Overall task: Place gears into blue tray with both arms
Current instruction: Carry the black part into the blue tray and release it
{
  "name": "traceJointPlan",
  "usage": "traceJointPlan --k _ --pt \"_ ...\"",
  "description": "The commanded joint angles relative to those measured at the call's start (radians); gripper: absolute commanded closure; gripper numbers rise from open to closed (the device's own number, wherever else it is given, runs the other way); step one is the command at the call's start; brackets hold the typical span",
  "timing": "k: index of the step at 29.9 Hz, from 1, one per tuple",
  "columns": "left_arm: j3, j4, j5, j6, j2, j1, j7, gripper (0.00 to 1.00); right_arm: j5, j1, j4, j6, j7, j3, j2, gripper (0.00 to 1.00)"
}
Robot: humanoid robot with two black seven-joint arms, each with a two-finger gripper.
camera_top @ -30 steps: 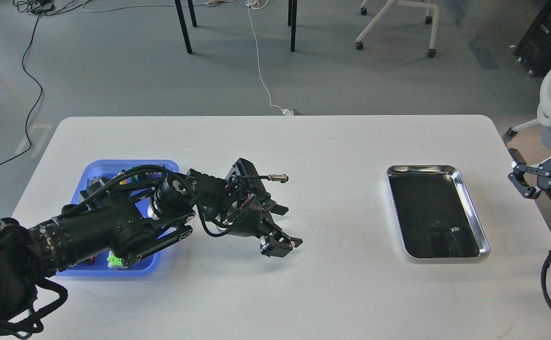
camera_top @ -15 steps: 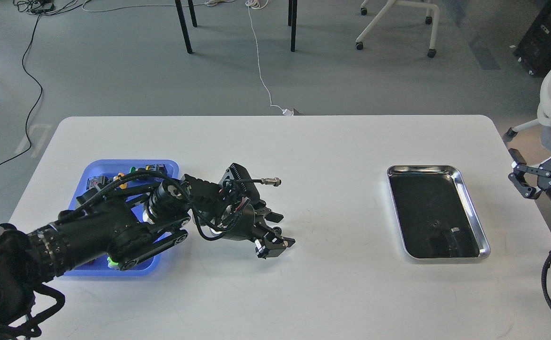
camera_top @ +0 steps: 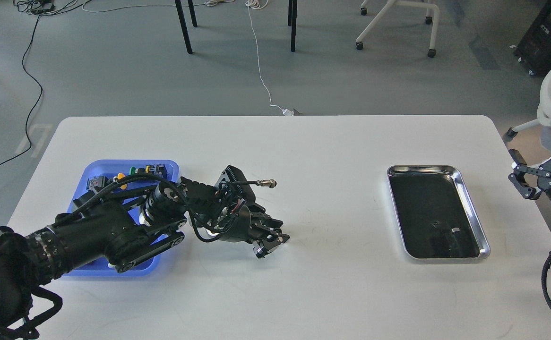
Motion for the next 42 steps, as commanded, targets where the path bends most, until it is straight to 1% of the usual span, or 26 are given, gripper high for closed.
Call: traceJointPlan --k 1,6,7,11,13,15,17,22,24,25,30,31,33,35,42 --pt "0.001 0.008 0.0 -0.002 -0.001 0.003 0.0 0.8 0.0 0.001 0.0 0.0 0.0 0.0 0.0 0.02" --pt "0.001 0.008 0.0 -0.002 -0.001 0.003 0.0 0.8 0.0 0.001 0.0 0.0 0.0 0.0 0.0 0.02" --pt "0.001 0.008 0.0 0.0 0.006 0.007 0.0 0.88 0.0 -0.004 0.003 0.0 0.0 0.0 0.0 0.02" --pt "-0.001 0.001 0.0 0.0 0.006 0.0 0.0 0.89 0.0 -0.003 0.003 0.0 0.0 0.0 0.0 0.02" --pt "-0.011 -0.026 0.0 0.0 0.034 -0.025 0.0 0.88 0.0 -0.003 0.005 0.0 0.0 0.0 0.0 0.02" --pt "-0.011 -0.061 0.0 -0.002 0.075 -0.075 0.0 0.88 0.0 -0.004 0.005 0.0 0.0 0.0 0.0 0.02" --pt "-0.011 -0.068 0.0 -0.001 0.104 -0.101 0.0 0.88 0.0 -0.004 0.005 0.0 0.0 0.0 0.0 0.02" --pt "-0.011 -0.068 0.0 0.002 0.238 -0.141 0.0 0.88 0.0 -0.004 0.006 0.0 0.0 -0.003 0.002 0.02" --pt "-0.011 -0.068 0.0 0.003 0.307 -0.14 0.0 0.88 0.0 -0.004 0.008 0.0 0.0 -0.003 0.002 0.02" --pt "-0.011 -0.068 0.0 0.006 0.322 -0.14 0.0 0.88 0.0 -0.004 0.008 0.0 0.0 -0.003 0.002 0.02" --pt "-0.011 -0.068 0.0 0.006 0.322 -0.14 0.0 0.88 0.0 -0.004 0.008 0.0 0.0 -0.003 0.002 0.02" --pt "-0.004 -0.058 0.0 0.027 0.463 -0.088 0.0 0.87 0.0 -0.004 0.012 0.0 0.0 -0.005 0.006 0.02" --pt "-0.011 -0.058 0.0 0.029 0.495 -0.048 0.0 0.87 -0.001 -0.004 0.012 0.0 0.0 -0.005 0.011 0.02" --pt "-0.01 -0.058 0.0 0.029 0.512 -0.036 0.0 0.87 -0.002 -0.004 0.012 0.0 0.0 -0.006 0.011 0.02" --pt "-0.01 -0.058 0.0 0.029 0.512 -0.036 0.0 0.87 -0.002 -0.004 0.012 0.0 0.0 -0.006 0.011 0.02"
